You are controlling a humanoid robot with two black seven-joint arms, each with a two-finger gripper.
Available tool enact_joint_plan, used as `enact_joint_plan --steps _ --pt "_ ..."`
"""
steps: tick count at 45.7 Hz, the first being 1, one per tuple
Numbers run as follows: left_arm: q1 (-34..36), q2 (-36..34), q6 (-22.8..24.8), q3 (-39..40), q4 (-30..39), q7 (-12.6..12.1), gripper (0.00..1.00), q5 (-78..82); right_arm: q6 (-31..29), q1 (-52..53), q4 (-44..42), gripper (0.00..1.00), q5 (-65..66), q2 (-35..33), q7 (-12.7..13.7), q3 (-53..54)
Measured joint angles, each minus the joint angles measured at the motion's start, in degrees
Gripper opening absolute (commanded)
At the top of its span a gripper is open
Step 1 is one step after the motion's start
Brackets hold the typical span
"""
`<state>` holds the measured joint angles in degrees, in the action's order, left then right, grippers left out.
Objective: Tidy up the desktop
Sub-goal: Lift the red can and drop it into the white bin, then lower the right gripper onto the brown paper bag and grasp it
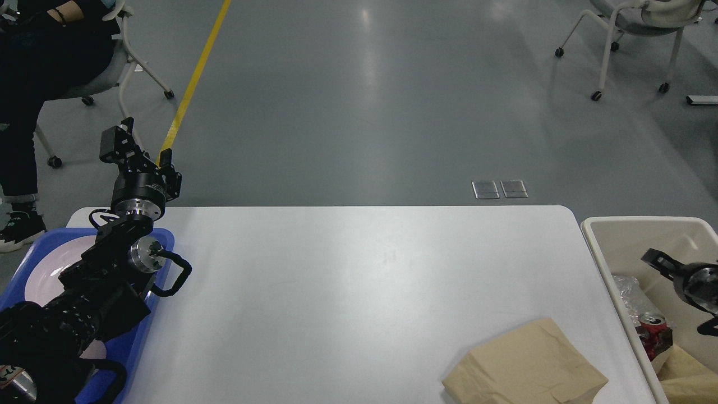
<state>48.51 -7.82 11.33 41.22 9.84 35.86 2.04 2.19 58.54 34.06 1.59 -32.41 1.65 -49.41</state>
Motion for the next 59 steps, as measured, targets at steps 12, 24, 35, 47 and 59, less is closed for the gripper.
enact_joint_plan --steps 12,24,35,47,59 --pt "0.0 0.0 0.0 0.0 0.0 0.0 0.96 0.0 -14.8 23.6 16.9 1.0 0.0 -2.5 -0.2 -17.0" --pt "0.0 0.0 0.0 0.0 0.0 0.0 0.96 0.0 -41.6 47.1 31.2 1.0 -0.3 -5.8 -0.3 -25.7" --pt "0.0 0.0 0.0 0.0 0.0 0.0 0.96 0.0 -55.2 64.6 45.3 1.0 -0.3 -8.3 -0.3 -34.3" --pt "-0.1 0.0 0.0 0.0 0.0 0.0 0.96 0.0 -53.7 52.0 43.3 1.0 -0.4 -10.6 0.0 -29.7" --pt "-0.1 0.0 0.0 0.0 0.0 0.0 0.96 0.0 -52.7 26.4 34.3 1.0 -0.5 -11.5 0.0 -11.4"
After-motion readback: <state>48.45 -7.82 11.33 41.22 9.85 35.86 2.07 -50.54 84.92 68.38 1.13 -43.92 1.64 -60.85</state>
